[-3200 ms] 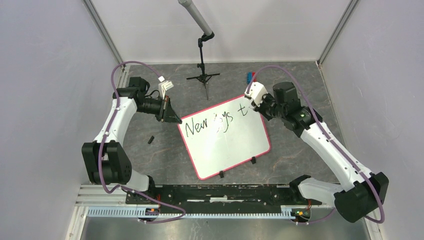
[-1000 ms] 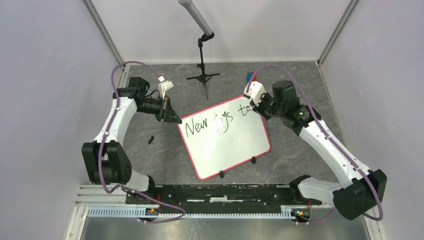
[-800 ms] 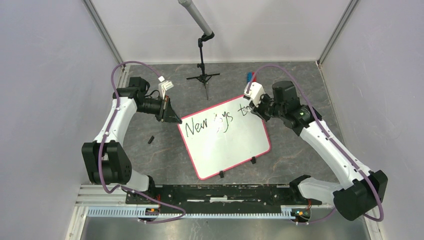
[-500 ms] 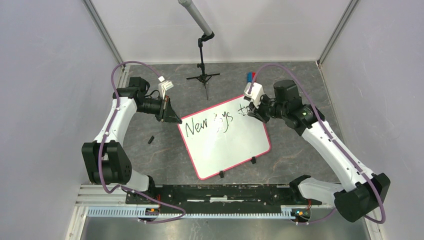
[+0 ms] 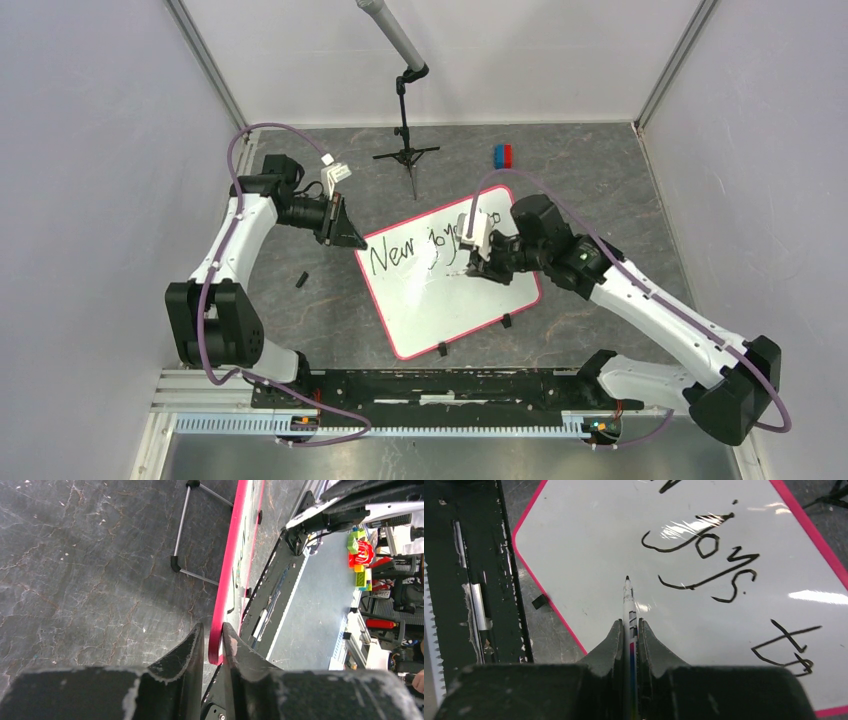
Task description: Write a sentence on the whiteboard
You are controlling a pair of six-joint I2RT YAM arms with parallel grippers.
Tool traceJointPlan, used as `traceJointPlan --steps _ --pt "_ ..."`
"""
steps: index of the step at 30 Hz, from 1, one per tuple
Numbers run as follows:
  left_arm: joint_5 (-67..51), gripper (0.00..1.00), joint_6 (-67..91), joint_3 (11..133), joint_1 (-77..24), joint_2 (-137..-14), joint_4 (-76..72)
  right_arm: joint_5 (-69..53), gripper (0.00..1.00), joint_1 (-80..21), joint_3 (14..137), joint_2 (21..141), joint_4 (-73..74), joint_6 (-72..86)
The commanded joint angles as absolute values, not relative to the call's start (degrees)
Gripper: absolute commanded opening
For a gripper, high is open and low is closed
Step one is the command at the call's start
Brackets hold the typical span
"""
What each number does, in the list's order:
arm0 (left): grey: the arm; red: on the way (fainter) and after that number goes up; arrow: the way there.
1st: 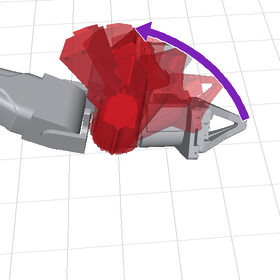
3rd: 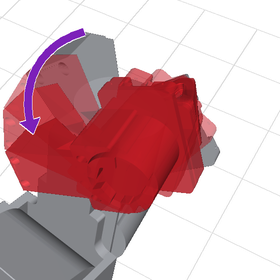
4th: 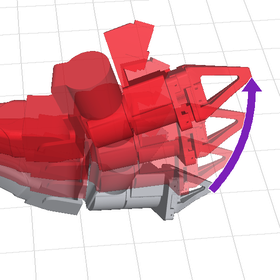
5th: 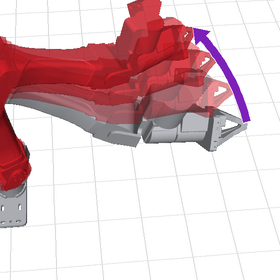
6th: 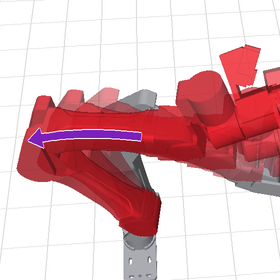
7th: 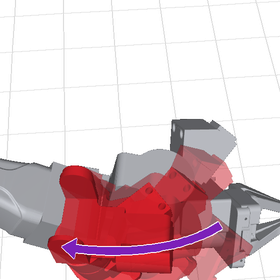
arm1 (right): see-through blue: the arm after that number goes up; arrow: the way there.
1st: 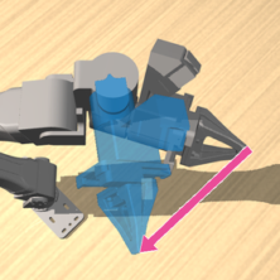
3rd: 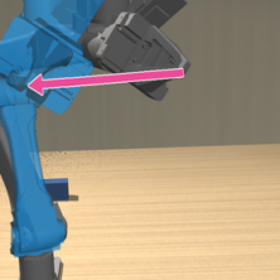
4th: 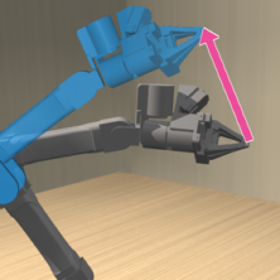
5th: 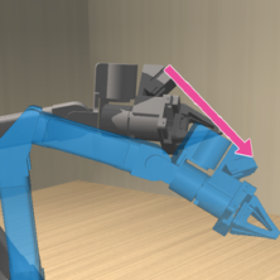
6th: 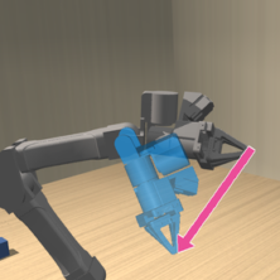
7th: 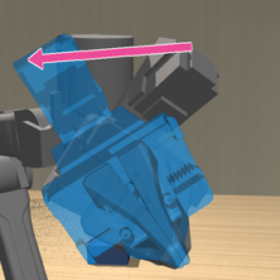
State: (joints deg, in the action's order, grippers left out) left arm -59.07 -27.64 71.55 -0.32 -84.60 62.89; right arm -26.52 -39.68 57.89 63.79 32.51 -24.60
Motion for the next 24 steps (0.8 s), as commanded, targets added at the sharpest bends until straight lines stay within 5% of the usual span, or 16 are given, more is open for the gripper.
traceJointPlan --steps 1,4,15,24 --pt "-58.9 0.27 -28.4 70.8 -1.2 -85.5 62.0 -24.5 0.00 -44.7 56.0 63.4 26.9 -22.7" --pt "-59.1 0.28 -28.4 70.8 -1.3 -85.6 62.0 -22.5 0.00 -47.9 54.5 63.8 24.5 -22.2" --pt "-59.1 0.03 -28.4 70.7 -1.3 -86.0 62.0 -15.2 0.00 -56.7 52.7 66.3 20.7 -23.9" --pt "-58.9 0.02 -28.5 70.6 -1.4 -85.8 62.0 -8.7 0.00 -58.5 52.7 67.7 19.7 -23.7"
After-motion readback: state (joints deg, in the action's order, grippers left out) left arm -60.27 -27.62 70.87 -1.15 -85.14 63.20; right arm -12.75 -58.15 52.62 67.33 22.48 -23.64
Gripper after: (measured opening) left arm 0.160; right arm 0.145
